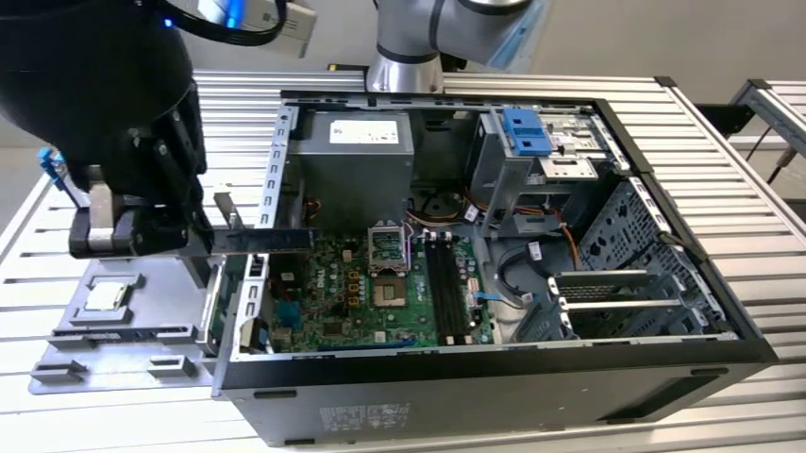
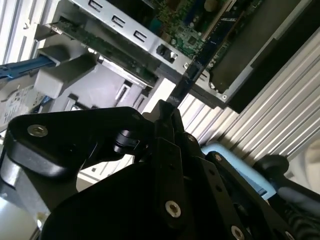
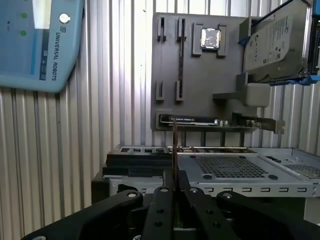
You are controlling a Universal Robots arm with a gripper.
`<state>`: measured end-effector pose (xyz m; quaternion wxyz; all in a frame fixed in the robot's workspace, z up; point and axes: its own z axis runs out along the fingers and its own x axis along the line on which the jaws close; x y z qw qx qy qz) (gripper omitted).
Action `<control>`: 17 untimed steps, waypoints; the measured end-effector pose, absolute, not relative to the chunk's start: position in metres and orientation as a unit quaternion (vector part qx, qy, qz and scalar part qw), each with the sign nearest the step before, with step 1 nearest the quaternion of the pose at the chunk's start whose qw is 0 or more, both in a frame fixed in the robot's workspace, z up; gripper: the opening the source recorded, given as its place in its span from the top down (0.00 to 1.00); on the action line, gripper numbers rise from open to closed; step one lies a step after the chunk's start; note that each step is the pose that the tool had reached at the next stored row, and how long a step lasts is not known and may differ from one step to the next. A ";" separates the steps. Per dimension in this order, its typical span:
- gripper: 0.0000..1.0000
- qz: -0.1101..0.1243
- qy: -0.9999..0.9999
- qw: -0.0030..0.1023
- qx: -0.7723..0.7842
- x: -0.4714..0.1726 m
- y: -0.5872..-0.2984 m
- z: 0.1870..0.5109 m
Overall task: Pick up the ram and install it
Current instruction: 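Pick up the ram and move it above insertion slot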
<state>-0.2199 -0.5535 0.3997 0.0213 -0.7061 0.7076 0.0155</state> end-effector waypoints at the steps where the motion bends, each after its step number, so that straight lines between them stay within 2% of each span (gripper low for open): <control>1: 1.00 0.016 0.708 0.021 -0.706 -0.215 -0.553 0.400; 17: 1.00 0.016 0.708 0.021 -0.706 -0.143 -0.553 0.400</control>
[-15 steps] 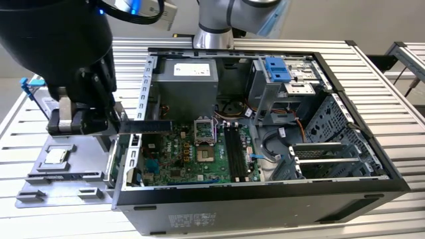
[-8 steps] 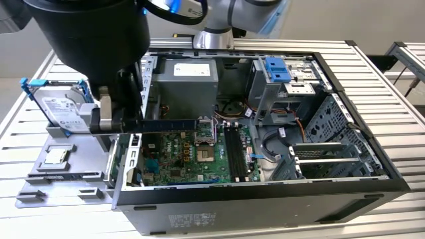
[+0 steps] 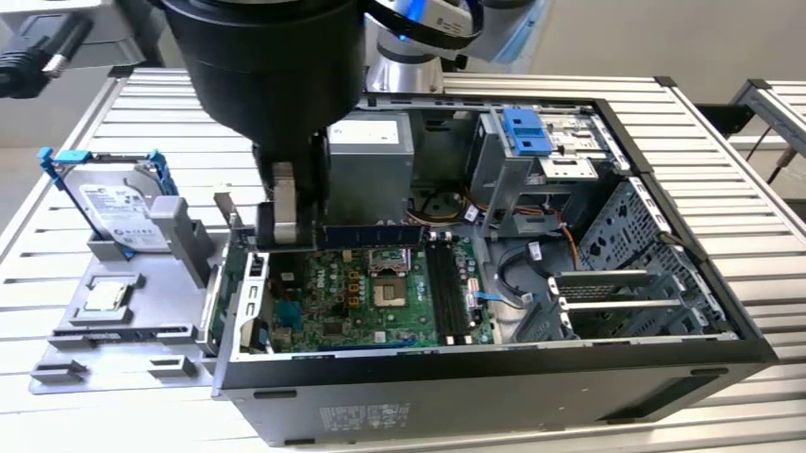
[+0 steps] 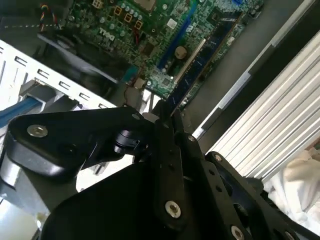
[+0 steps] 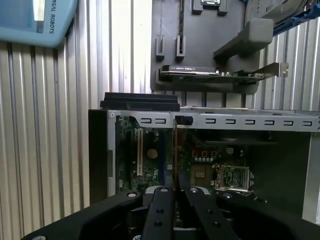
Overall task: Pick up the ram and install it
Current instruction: 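Pick up the ram and move it above insertion slot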
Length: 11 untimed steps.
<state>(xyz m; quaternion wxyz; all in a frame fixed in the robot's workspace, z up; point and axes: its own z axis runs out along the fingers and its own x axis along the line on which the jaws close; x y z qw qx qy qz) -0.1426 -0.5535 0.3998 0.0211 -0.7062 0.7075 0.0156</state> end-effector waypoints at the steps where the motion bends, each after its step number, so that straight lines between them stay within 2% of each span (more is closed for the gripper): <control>1: 1.00 0.016 0.708 0.021 -0.706 -0.138 -0.553 0.400; 11: 1.00 0.016 0.708 0.021 -0.706 -0.092 -0.553 0.400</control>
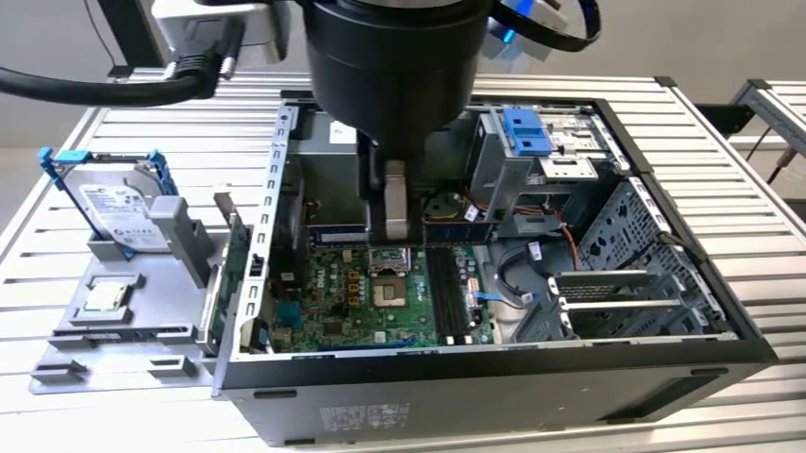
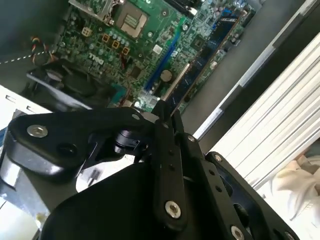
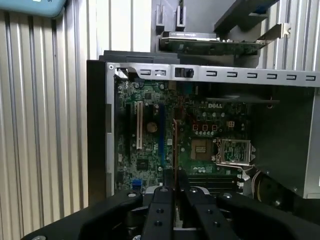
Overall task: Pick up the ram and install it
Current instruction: 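Pick up the ram and move it above insertion slot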
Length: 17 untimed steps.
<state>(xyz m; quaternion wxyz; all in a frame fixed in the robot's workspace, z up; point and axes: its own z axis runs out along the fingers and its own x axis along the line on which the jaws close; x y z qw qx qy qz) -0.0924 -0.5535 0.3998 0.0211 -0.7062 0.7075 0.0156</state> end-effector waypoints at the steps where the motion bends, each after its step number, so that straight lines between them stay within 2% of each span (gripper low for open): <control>1: 1.00 0.016 0.707 0.021 -0.706 -0.088 -0.553 0.400; 17: 1.00 0.016 0.707 0.021 -0.706 -0.019 -0.554 0.400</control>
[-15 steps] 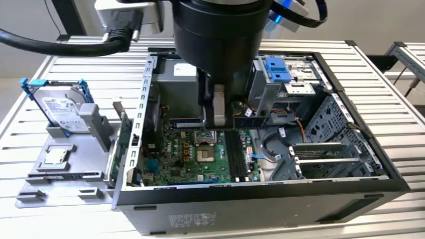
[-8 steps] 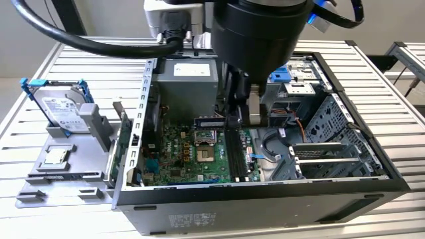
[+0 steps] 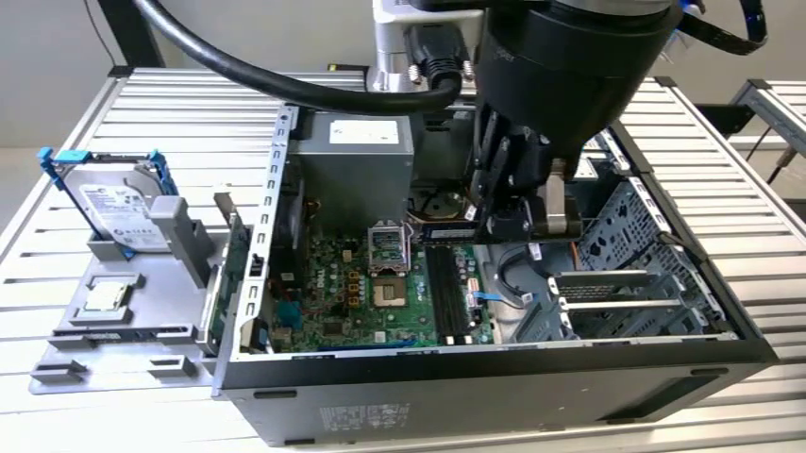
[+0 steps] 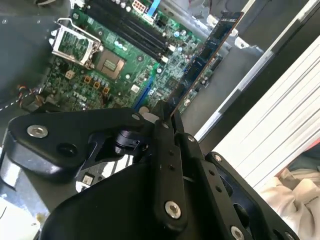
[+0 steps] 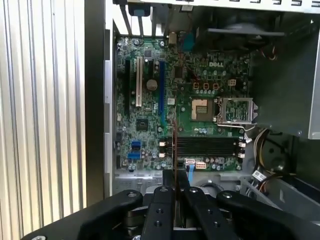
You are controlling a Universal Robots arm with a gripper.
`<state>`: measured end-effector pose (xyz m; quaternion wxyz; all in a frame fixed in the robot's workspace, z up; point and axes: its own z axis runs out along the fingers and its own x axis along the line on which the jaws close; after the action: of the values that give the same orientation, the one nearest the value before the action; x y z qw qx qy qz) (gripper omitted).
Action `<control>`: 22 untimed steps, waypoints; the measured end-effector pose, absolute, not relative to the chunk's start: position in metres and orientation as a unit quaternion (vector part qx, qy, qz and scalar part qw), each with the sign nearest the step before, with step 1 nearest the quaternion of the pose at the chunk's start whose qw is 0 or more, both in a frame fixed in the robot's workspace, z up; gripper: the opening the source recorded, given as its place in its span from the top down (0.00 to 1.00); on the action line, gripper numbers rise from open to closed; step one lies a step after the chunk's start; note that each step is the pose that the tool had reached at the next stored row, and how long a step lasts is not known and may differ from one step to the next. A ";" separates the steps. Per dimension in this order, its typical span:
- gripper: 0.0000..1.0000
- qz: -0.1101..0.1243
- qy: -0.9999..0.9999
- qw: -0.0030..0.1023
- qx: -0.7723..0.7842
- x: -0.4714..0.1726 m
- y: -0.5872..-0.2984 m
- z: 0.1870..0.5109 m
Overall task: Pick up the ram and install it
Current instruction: 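Pick up the ram and move it above insertion slot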
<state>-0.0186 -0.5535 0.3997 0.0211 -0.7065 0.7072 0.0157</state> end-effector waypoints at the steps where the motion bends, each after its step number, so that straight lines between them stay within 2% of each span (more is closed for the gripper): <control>1: 1.00 0.016 0.707 0.021 -0.707 -0.016 -0.554 0.400; 22: 1.00 0.016 0.706 0.021 -0.707 -0.003 -0.553 0.400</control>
<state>-0.0033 -0.5535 0.3997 0.0211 -0.7072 0.7065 0.0157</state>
